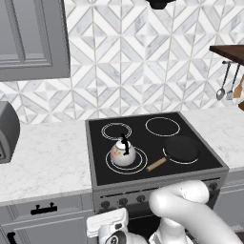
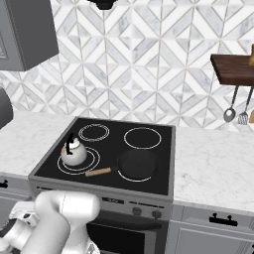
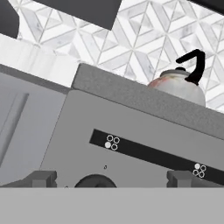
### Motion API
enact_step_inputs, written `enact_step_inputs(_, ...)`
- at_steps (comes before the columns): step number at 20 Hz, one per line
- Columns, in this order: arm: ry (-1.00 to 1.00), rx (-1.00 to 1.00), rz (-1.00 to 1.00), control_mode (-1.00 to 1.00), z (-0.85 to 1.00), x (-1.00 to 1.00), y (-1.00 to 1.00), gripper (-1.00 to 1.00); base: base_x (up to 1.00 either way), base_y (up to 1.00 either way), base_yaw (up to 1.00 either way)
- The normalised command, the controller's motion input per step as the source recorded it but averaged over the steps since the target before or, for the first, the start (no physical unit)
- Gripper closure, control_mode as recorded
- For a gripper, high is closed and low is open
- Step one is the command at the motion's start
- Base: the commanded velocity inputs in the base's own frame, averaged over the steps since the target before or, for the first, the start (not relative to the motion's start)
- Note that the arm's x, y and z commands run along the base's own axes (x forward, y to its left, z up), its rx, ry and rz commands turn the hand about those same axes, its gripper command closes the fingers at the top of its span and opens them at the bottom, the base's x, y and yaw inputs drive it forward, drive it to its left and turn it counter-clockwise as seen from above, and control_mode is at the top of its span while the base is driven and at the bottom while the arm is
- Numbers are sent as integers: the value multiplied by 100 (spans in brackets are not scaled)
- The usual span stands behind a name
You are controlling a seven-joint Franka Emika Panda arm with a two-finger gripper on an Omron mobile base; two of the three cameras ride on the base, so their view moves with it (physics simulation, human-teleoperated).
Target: Pick the kettle from the counter and place it on a stove burner. Then turn the burner on.
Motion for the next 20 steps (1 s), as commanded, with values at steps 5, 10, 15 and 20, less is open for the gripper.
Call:
enact_step_inputs(5,0,3,0,-100,-6,29,-18,-100,0,0,0)
enact_step_inputs(10,0,0,0,-100,-24,28,0,-100,0,0,0)
enact_step_inputs(15,0,0,0,-100,-43,0,7,-100,0,0,0)
enact_step_inputs(20,-1,0,2,-100,-15,-1,-16,-100,0,0,0)
